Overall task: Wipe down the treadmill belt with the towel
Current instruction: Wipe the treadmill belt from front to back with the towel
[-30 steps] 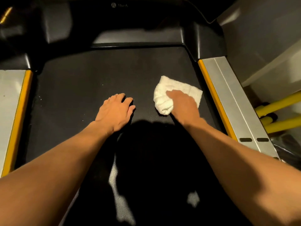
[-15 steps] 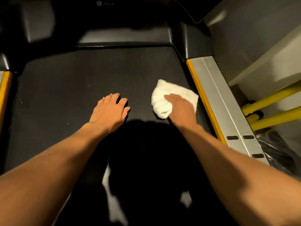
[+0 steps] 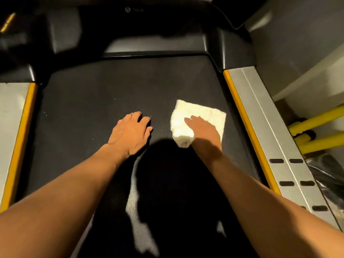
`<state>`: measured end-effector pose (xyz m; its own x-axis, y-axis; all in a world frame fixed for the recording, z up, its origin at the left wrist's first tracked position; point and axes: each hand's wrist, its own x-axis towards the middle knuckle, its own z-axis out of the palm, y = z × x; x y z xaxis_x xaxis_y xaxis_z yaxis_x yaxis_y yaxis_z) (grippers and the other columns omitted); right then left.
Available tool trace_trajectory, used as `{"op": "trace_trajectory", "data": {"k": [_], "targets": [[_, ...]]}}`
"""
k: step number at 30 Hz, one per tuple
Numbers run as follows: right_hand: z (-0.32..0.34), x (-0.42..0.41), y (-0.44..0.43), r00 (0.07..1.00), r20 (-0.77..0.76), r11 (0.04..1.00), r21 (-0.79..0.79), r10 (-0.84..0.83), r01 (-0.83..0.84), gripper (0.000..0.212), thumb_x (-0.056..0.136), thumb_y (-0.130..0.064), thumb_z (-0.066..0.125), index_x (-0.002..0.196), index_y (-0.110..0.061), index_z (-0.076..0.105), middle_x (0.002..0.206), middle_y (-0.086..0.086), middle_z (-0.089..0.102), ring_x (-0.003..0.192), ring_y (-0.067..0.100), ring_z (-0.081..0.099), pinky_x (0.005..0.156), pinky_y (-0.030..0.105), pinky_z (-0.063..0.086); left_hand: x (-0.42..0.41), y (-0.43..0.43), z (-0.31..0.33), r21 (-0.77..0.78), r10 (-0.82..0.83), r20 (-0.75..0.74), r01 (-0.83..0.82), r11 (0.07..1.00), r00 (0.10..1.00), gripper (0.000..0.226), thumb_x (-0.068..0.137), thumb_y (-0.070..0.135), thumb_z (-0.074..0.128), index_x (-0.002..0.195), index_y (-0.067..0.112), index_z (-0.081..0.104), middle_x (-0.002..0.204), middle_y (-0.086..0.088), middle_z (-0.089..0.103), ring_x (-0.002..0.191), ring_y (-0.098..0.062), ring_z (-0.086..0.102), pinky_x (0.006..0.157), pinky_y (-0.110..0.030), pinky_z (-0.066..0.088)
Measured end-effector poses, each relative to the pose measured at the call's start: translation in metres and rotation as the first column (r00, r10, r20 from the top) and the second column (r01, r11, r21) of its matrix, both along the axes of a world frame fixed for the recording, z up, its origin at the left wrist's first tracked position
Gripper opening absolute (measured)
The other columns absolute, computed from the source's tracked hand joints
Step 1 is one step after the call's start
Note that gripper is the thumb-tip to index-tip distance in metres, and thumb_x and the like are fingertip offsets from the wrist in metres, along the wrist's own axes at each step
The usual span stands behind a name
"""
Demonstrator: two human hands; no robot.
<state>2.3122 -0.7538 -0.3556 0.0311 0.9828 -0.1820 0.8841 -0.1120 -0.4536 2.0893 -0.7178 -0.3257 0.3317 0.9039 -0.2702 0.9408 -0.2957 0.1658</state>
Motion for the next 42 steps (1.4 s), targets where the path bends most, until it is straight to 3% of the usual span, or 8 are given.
{"op": "trace_trajectory", "data": {"k": [7,12,19,26,30,34,39,42], "targets": [[0.012,-0.018,0.025,0.974,-0.106,0.974,0.083,-0.201,0.211,0.036,0.099,-0.029,0.046,0.132,-0.019,0.056,0.134,0.003,0.057,0.124,0.024,0.051,0.105,0.028,0.032,-0.032,-0.044,0.019,-0.191,0.181,0.0,-0.177,0.965,0.984,0.047,0.099,0.038,0.042,0.142,0.02,0.039,0.143,-0.012,0.038,0.125,-0.037,0.043,0.1,-0.05,0.043],[0.043,-0.129,-0.019,0.973,-0.211,0.986,0.156,0.096,-0.064,0.052,0.084,-0.002,0.057,0.133,-0.019,0.054,0.135,0.003,0.055,0.125,0.022,0.049,0.103,0.033,0.037,-0.077,-0.082,0.042,-0.24,0.332,-0.02,-0.327,0.914,0.943,0.048,0.098,0.036,0.041,0.141,0.016,0.04,0.138,-0.016,0.043,0.123,-0.04,0.046,0.1,-0.053,0.042],[0.008,-0.234,-0.035,0.907,0.066,0.906,0.046,0.416,-0.42,0.061,0.087,-0.006,0.053,0.143,-0.028,0.04,0.14,0.003,0.048,0.121,0.028,0.05,0.101,0.041,0.039,-0.161,-0.091,0.029,-0.044,0.382,-0.095,-0.387,0.921,0.919,0.04,0.094,0.038,0.042,0.115,0.009,0.058,0.114,-0.017,0.057,0.107,-0.037,0.051,0.09,-0.046,0.047],[-0.003,-0.278,-0.05,0.902,0.048,0.897,0.093,0.429,-0.432,0.052,0.09,-0.009,0.055,0.14,-0.023,0.047,0.144,0.005,0.047,0.13,0.029,0.043,0.107,0.04,0.031,-0.203,-0.118,0.01,0.118,0.27,-0.192,-0.251,0.961,0.943,0.033,0.096,0.027,0.042,0.122,0.014,0.057,0.123,-0.01,0.057,0.11,-0.03,0.052,0.092,-0.042,0.038],[-0.012,-0.304,-0.07,0.748,0.043,0.736,0.149,0.662,-0.66,0.018,0.09,-0.025,0.058,0.106,-0.022,0.067,0.107,0.001,0.068,0.103,0.024,0.062,0.088,0.035,0.046,-0.229,-0.124,0.008,0.04,0.22,-0.174,-0.216,0.975,0.96,0.033,0.097,0.025,0.042,0.128,0.02,0.055,0.127,-0.005,0.056,0.116,-0.026,0.047,0.093,-0.039,0.036],[-0.02,-0.293,-0.038,0.841,-0.002,0.834,0.131,0.541,-0.536,0.04,0.094,-0.016,0.052,0.134,-0.018,0.055,0.137,0.009,0.054,0.128,0.029,0.046,0.109,0.035,0.031,-0.236,-0.128,0.003,0.109,0.232,-0.051,-0.226,0.968,0.971,0.036,0.091,0.01,0.044,0.125,0.018,0.056,0.125,-0.006,0.059,0.114,-0.028,0.049,0.087,-0.037,0.035],[-0.012,-0.319,-0.046,0.828,0.172,0.82,0.134,0.533,-0.556,0.03,0.086,-0.011,0.055,0.115,-0.017,0.061,0.107,0.01,0.061,0.098,0.032,0.057,0.08,0.04,0.046,-0.234,-0.129,-0.002,0.149,0.255,0.019,-0.255,0.955,0.967,0.027,0.093,0.02,0.05,0.118,0.018,0.06,0.117,-0.006,0.061,0.106,-0.028,0.053,0.081,-0.034,0.035],[-0.015,-0.324,-0.065,0.76,0.176,0.763,0.065,0.625,-0.643,0.023,0.089,-0.021,0.054,0.11,-0.019,0.06,0.104,0.008,0.061,0.097,0.03,0.057,0.083,0.04,0.046,-0.238,-0.128,-0.001,0.13,0.245,0.029,-0.246,0.96,0.969,0.024,0.091,0.023,0.055,0.113,0.018,0.062,0.115,-0.005,0.062,0.106,-0.026,0.054,0.086,-0.034,0.037]]}}
